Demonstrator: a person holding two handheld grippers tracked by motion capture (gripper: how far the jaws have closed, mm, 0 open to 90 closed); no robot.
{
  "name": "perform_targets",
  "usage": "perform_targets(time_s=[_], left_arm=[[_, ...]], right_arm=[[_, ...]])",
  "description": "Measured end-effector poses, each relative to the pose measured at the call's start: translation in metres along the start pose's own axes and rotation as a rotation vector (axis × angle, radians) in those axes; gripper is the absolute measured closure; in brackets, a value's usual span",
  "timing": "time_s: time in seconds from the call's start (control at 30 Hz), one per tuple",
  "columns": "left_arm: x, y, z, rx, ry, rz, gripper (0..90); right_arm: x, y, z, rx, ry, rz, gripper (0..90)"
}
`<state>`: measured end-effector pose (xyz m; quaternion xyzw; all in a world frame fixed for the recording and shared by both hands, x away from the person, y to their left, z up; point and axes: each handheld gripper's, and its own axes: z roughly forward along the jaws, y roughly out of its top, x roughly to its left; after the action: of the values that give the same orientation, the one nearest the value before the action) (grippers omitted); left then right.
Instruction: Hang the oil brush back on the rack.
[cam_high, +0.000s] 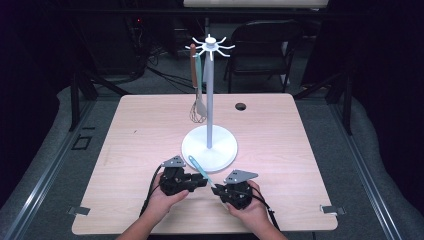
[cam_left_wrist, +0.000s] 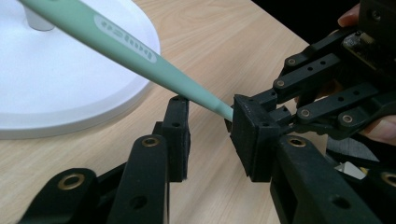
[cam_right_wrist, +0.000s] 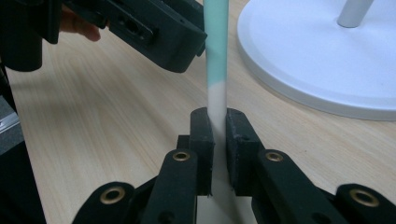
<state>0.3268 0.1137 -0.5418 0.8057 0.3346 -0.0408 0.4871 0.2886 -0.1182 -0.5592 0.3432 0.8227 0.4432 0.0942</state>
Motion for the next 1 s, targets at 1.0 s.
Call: perform_targets(time_s=[1.0], left_arm=[[-0.023,0.024,0.025,-0.039,-0.020,0.048,84.3]], right_arm=[[-0.007,0.002,-0.002,-0.045,-0.028,0.110,83.1]])
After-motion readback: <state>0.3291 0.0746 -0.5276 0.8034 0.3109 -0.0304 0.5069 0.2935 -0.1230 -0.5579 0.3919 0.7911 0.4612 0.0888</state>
